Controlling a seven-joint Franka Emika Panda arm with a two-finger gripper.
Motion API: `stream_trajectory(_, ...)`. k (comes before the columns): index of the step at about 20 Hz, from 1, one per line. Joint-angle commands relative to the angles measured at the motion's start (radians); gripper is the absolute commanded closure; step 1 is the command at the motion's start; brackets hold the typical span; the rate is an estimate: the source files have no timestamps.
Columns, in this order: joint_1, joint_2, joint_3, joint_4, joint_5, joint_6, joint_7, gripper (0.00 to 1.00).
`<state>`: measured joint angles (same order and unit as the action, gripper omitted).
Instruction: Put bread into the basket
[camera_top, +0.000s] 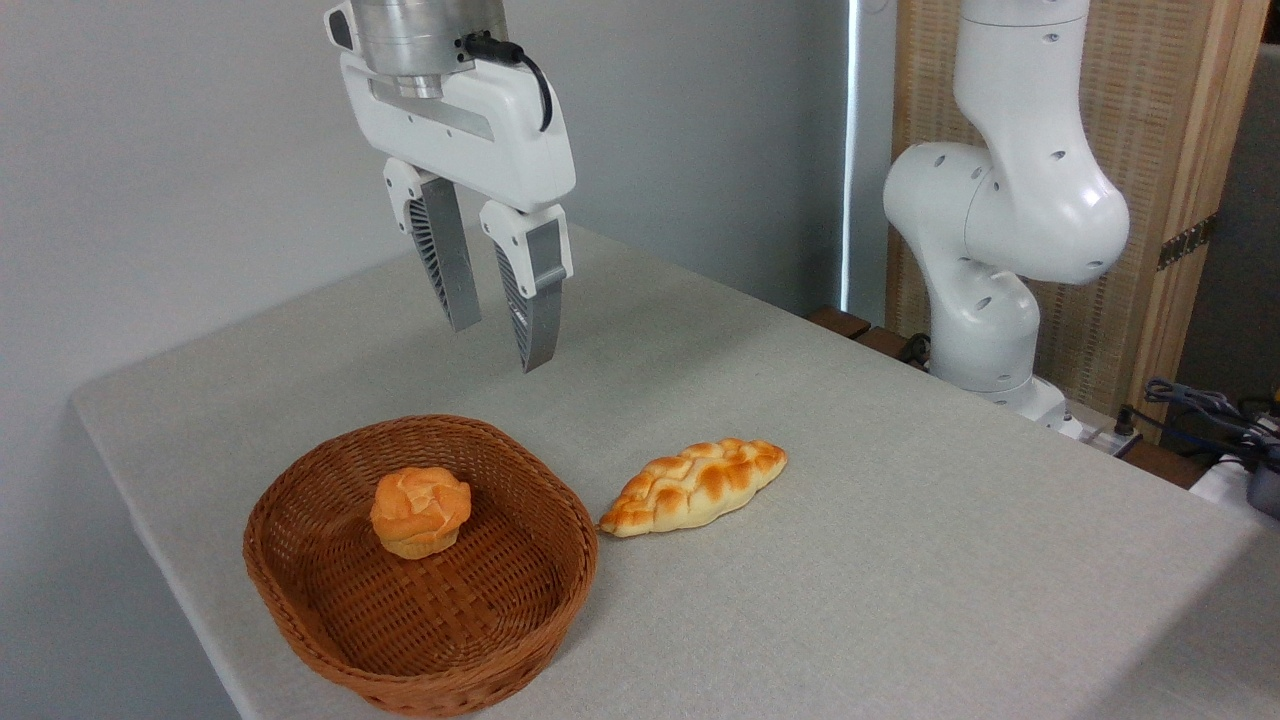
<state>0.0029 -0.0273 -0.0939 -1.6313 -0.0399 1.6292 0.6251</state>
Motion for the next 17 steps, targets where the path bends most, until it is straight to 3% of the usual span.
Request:
stream_trajectory(1,-0.001,-0.020,0.011,-0.027,-0.017,0.023,-0.008,0.00)
stream_trajectory(17,0.000,-0.019,0.010,-0.025,-0.017,0.009,-0.010,0.00)
